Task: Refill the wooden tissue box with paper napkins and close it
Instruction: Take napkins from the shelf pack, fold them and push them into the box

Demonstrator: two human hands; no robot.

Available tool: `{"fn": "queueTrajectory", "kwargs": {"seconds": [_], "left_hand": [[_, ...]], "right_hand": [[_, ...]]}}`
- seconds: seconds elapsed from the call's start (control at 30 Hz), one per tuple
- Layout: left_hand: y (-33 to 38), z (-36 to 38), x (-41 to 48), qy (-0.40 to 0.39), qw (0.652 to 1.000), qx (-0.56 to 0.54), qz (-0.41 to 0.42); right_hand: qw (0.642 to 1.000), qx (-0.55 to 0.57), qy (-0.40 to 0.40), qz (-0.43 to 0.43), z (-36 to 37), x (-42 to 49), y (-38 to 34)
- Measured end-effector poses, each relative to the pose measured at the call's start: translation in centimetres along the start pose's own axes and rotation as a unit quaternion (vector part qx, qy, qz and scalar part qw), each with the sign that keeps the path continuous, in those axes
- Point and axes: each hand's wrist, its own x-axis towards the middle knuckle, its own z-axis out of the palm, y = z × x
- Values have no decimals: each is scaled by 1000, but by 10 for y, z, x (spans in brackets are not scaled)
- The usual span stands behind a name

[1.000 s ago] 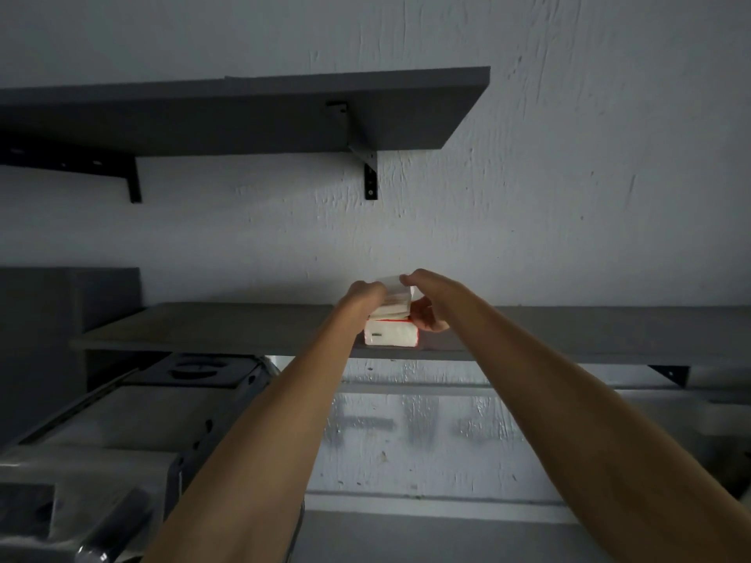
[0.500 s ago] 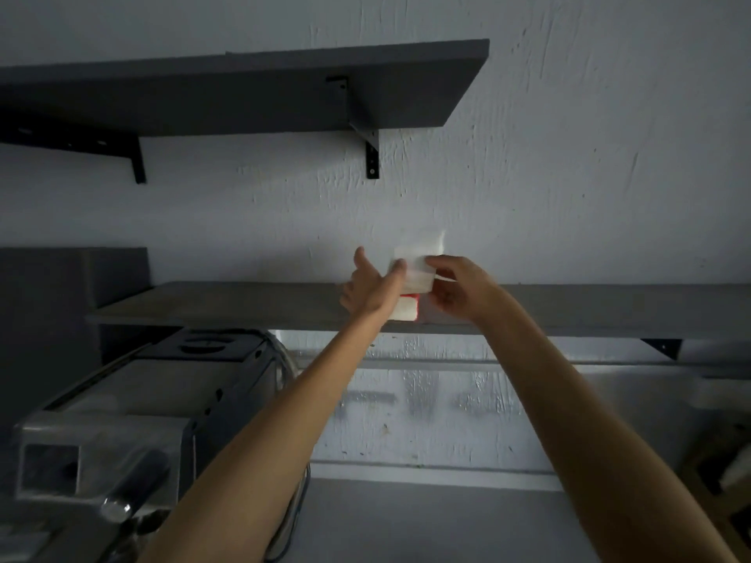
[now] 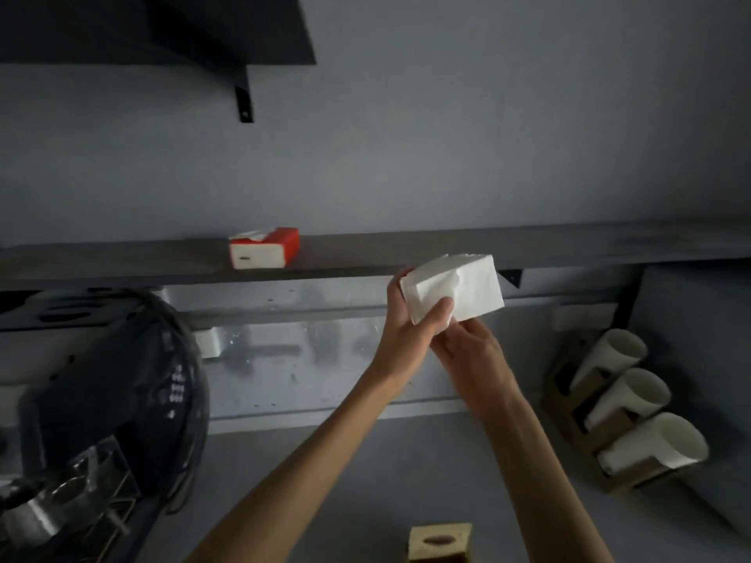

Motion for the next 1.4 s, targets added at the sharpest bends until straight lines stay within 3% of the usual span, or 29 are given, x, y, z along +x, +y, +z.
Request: {"fn": "queueTrajectory", "kwargs": {"seconds": [0.07, 0.23, 0.5, 0.6, 0.7, 0.8, 1.07, 1.23, 1.4], "left_hand": [[-19, 33, -8, -28, 999, -15, -24], [-68, 111, -21, -69, 996, -12, -51], [-183, 192, -65, 1, 991, 13, -136], [-242, 197, -113, 5, 983, 55, -177], [-299, 199, -163, 5, 968, 88, -236], [-349, 198, -205, 2, 947, 116, -300], [-412, 187, -248, -36, 913, 137, -383], [-421, 183, -250, -68, 911, 147, -380], [-426, 182, -253, -107, 914, 220, -324]], "right_hand": [[999, 10, -48, 11, -35, -14, -7], [998, -56, 23, 28, -131, -37, -38], [979, -184, 66, 57, -278, -93, -14], [952, -266, 98, 116, -334, -120, 30], [924, -334, 60, 178, -374, -150, 91], [890, -399, 72, 210, -406, -186, 147], [823, -502, 36, 265, -439, -227, 209], [781, -591, -30, 199, -437, -227, 204], [664, -729, -125, 111, -411, -223, 202]]}}
